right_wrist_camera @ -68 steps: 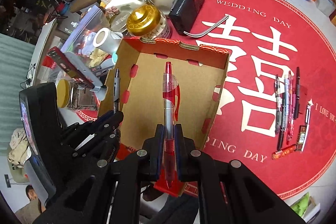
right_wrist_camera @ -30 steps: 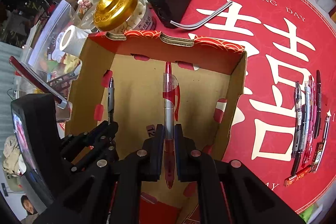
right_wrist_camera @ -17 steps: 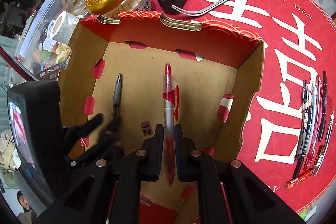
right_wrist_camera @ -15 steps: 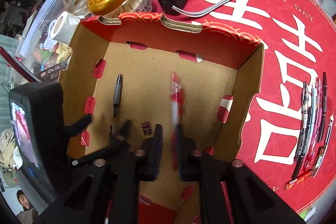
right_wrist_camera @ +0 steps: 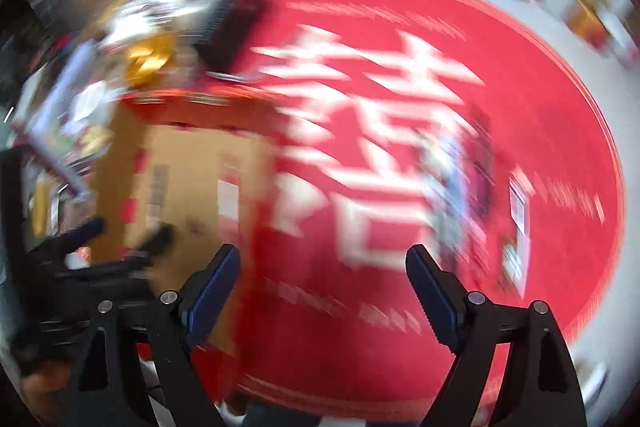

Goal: Organize rigid objects
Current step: 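Move both grippers back over the remaining pens on the rug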

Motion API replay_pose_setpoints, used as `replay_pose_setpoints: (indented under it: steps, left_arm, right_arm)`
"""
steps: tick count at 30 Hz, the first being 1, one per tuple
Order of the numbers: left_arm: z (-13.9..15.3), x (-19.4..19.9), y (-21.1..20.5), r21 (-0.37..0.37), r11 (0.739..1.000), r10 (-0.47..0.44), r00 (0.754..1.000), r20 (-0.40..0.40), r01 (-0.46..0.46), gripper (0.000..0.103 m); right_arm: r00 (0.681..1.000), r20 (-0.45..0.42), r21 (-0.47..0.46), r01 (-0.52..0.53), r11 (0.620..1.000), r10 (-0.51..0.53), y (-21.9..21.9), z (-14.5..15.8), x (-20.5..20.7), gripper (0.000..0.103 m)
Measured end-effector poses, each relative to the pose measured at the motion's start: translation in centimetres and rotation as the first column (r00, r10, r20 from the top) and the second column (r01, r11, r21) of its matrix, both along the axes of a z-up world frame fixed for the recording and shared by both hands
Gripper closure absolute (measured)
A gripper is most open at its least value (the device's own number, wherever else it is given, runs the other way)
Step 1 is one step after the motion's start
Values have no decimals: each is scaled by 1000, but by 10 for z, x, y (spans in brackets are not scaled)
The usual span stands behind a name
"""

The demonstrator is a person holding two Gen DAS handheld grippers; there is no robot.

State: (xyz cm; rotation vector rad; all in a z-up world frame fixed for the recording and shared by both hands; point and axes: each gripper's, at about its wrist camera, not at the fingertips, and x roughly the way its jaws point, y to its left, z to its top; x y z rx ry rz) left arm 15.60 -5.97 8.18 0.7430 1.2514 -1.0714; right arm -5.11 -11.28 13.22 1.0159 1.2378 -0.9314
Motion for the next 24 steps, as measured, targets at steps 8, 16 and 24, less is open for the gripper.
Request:
replay_pose_setpoints:
  steps: [8,16,24]
  left_arm:
    - [32,-121,-39,-25,996,-91,994,-68,90,0]
    - [-48,-160,-94,88,996,-35,999,17,33,0]
    - [-85,-168,-114,138,990,-17,998,58,9,0]
  right_arm:
    - [960,-110,85,269,959,-259,-11,-30,-128,17]
    - [974,-67,39,220,975,-217,-53,-42,-163,17]
    - [982,-42,52,185,981,-183,-75,-58,-180,17]
